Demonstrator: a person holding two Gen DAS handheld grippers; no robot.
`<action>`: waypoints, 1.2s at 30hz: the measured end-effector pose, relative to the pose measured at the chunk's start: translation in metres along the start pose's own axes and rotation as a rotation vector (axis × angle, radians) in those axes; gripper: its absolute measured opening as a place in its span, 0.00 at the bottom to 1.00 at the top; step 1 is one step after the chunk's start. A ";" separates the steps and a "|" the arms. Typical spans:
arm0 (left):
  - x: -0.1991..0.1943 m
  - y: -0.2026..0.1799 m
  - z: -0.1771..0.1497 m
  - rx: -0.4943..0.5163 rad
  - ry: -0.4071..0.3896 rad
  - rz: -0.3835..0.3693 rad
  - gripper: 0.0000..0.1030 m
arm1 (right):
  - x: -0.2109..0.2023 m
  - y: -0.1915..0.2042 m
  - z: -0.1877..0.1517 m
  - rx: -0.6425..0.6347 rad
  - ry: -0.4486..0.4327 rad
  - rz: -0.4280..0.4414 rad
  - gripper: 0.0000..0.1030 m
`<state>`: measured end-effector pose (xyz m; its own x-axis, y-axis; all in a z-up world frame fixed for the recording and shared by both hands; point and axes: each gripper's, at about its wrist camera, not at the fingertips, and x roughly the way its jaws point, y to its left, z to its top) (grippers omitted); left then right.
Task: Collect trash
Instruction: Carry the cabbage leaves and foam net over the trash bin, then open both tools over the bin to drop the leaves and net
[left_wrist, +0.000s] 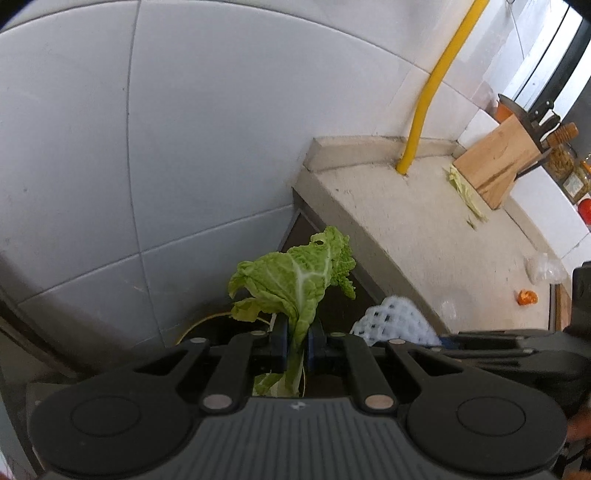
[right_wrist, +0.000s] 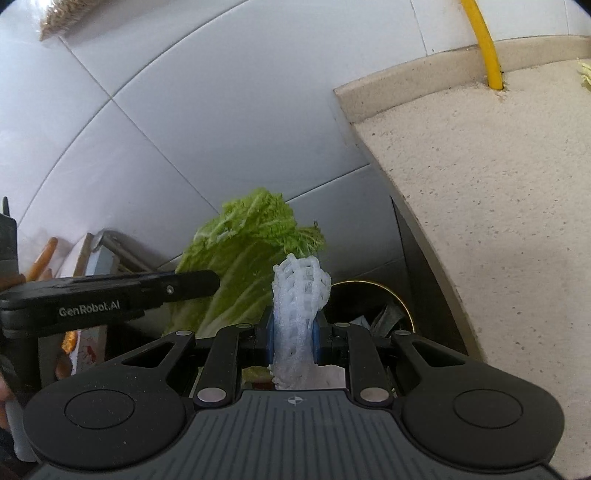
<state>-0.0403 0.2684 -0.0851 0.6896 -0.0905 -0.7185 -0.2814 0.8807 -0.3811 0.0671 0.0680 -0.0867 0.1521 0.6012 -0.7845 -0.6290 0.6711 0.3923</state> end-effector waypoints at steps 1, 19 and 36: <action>0.001 0.001 0.001 -0.002 -0.003 -0.001 0.07 | 0.002 0.001 0.000 0.001 0.002 -0.003 0.24; 0.044 0.018 0.002 -0.041 0.087 0.004 0.07 | 0.048 0.003 0.004 0.025 0.065 -0.052 0.25; 0.054 0.022 0.000 -0.021 0.103 0.072 0.42 | 0.063 -0.004 -0.001 0.071 0.054 -0.103 0.52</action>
<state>-0.0092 0.2832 -0.1319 0.5954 -0.0754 -0.7999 -0.3427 0.8766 -0.3377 0.0786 0.1028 -0.1377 0.1710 0.5044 -0.8464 -0.5561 0.7586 0.3397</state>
